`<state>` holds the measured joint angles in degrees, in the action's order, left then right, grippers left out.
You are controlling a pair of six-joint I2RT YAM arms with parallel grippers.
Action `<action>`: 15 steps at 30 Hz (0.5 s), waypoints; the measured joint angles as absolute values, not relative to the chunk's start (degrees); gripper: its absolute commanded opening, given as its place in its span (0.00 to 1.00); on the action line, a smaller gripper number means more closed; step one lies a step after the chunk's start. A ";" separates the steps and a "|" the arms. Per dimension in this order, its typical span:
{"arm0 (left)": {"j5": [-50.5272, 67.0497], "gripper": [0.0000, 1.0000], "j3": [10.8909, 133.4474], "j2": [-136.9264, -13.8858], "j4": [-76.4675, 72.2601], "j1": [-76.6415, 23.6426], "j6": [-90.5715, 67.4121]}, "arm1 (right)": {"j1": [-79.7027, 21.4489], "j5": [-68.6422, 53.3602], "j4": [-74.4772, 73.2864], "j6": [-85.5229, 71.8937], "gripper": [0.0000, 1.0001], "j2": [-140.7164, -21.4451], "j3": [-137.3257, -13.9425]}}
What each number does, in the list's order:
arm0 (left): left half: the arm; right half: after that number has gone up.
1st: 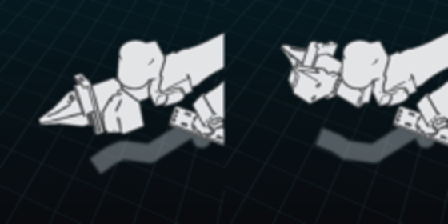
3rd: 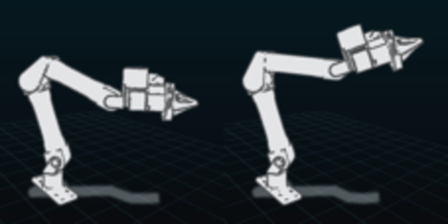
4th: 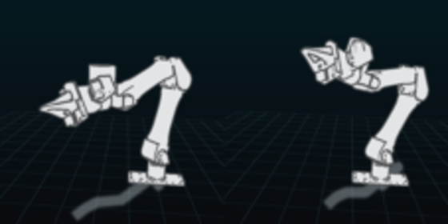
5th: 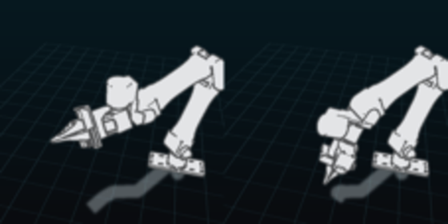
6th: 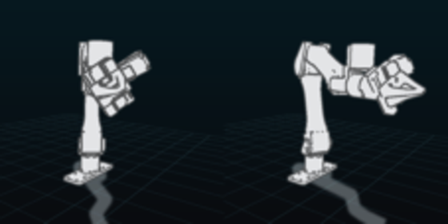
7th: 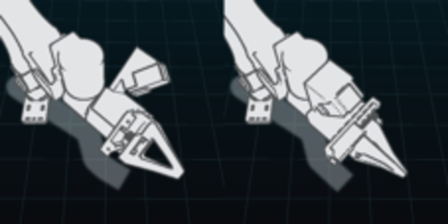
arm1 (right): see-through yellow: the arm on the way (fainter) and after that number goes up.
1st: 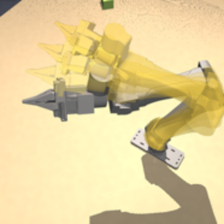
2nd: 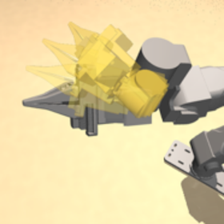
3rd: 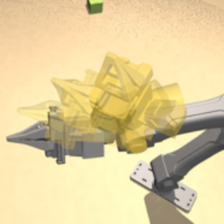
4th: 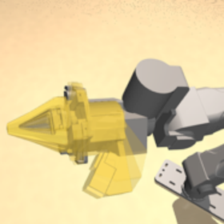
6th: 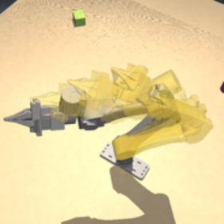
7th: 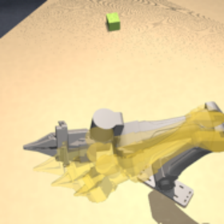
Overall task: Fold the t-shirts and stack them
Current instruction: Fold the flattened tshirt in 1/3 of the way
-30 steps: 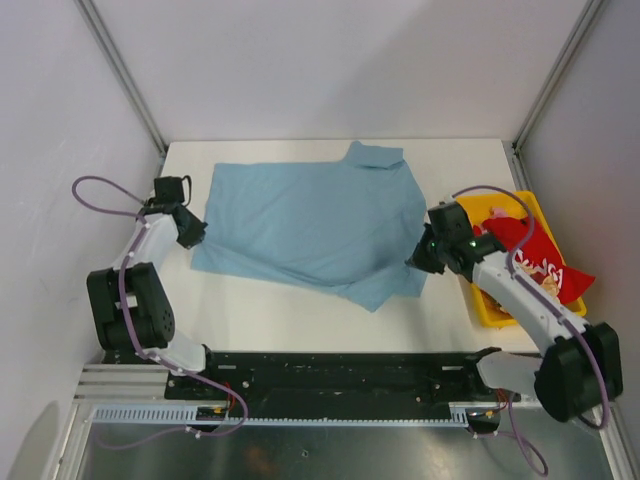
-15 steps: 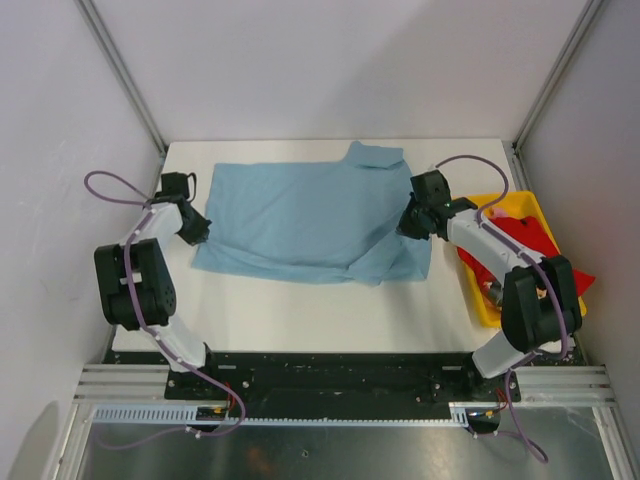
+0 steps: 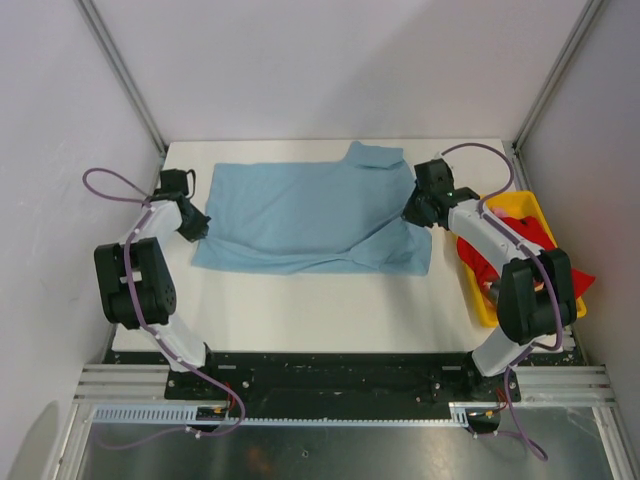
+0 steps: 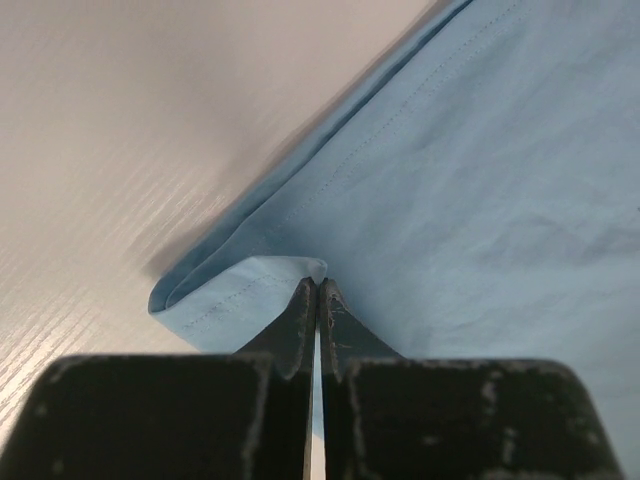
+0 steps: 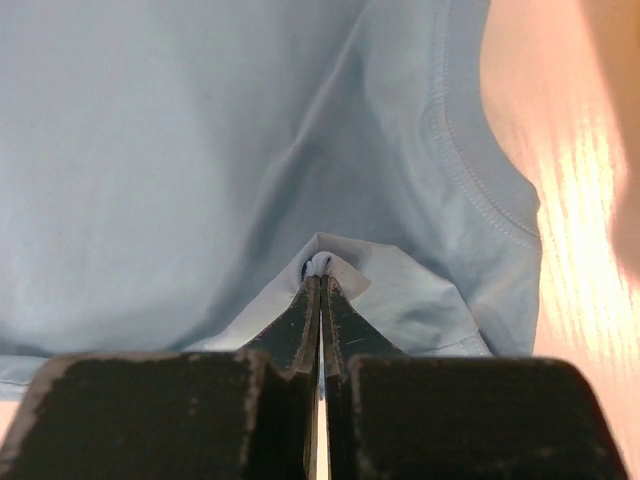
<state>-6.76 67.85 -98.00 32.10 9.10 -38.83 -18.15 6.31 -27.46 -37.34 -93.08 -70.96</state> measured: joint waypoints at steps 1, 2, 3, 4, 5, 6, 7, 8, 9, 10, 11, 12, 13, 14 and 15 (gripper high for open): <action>-6.76 0.00 67.88 -98.00 32.05 9.13 -38.96 | -18.00 6.48 -27.55 -37.30 0.00 -93.10 -70.96; -6.76 0.00 67.94 -98.00 32.10 9.13 -39.00 | -17.85 6.70 -27.62 -37.21 0.00 -93.10 -70.96; -6.76 0.00 67.99 -98.00 32.08 9.10 -39.03 | -17.76 6.90 -27.70 -37.19 0.00 -93.12 -70.96; -6.79 0.00 68.05 -98.00 32.10 9.13 -39.03 | -17.74 7.11 -27.81 -37.17 0.00 -93.12 -70.96; -6.79 0.00 68.07 -98.00 32.08 9.13 -39.03 | -17.65 7.25 -27.97 -37.06 0.00 -93.12 -70.96; -6.79 0.00 68.14 -98.00 32.12 9.13 -39.03 | -17.52 7.35 -28.10 -36.95 0.00 -93.12 -70.96; -6.79 0.00 68.20 -98.00 32.14 9.13 -39.03 | -17.47 7.42 -28.23 -36.80 0.00 -93.14 -70.96; -6.79 0.00 68.49 -98.15 32.25 9.13 -39.03 | -17.47 7.57 -28.32 -36.71 0.00 -93.17 -70.96; -6.81 0.00 68.84 -98.30 32.27 9.13 -39.03 | -17.45 7.68 -28.45 -36.53 0.00 -93.21 -70.96; -6.81 0.00 69.19 -98.52 32.23 9.13 -39.03 | -17.43 7.75 -28.51 -36.38 0.00 -93.27 -70.96; -6.79 0.00 69.56 -98.74 32.23 9.13 -39.03 | -17.39 7.84 -28.56 -36.32 0.00 -93.34 -70.96; -6.81 0.00 69.82 -98.94 32.23 9.13 -39.03 | -17.39 7.94 -28.60 -36.27 0.00 -93.41 -70.96; -6.83 0.00 70.08 -99.18 32.12 9.13 -39.03 | -17.39 8.14 -28.64 -36.21 0.00 -93.49 -70.96; -6.83 0.00 70.26 -99.42 32.12 9.13 -39.03 | -17.39 8.27 -28.71 -36.14 0.00 -93.62 -70.96; -6.85 0.00 70.32 -99.57 32.08 9.13 -39.03 | -17.39 8.45 -28.80 -36.07 0.00 -93.82 -70.96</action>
